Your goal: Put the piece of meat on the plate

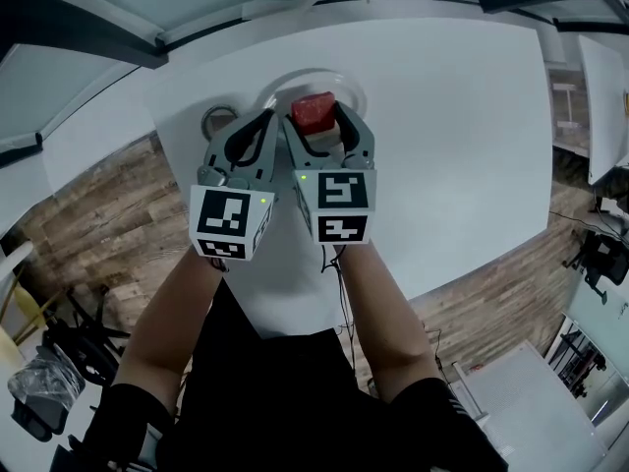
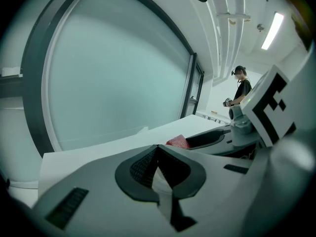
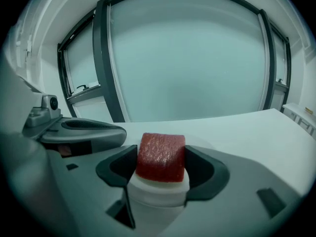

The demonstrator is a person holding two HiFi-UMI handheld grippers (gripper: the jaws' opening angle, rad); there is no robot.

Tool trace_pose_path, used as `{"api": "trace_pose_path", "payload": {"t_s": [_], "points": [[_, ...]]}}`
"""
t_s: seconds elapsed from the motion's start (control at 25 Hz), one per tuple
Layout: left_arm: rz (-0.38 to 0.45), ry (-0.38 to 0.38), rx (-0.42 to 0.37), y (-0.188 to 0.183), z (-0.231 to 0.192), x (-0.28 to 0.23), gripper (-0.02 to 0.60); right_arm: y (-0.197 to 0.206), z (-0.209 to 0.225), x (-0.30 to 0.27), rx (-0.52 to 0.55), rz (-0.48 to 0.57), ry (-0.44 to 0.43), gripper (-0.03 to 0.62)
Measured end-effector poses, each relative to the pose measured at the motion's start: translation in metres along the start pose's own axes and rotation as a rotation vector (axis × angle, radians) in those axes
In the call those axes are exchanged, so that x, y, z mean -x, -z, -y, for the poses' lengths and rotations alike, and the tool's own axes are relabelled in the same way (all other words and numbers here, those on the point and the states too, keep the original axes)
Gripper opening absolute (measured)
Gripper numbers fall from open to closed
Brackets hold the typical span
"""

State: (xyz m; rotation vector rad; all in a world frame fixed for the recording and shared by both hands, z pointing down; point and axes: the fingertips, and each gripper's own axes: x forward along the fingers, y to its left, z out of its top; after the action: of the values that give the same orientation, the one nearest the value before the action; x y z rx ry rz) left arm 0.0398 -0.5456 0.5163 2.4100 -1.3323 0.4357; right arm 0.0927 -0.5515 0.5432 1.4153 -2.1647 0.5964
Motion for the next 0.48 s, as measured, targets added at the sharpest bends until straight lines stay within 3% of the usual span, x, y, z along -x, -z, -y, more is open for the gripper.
{"api": "trace_pose_path", "payload": {"t_s": [0.48], "points": [[-0.005, -0.005, 0.015, 0.002, -0.006, -0.006, 0.003, 0.009, 0.001, -0.015, 0.066, -0.137, 0.021, 0.301]]}}
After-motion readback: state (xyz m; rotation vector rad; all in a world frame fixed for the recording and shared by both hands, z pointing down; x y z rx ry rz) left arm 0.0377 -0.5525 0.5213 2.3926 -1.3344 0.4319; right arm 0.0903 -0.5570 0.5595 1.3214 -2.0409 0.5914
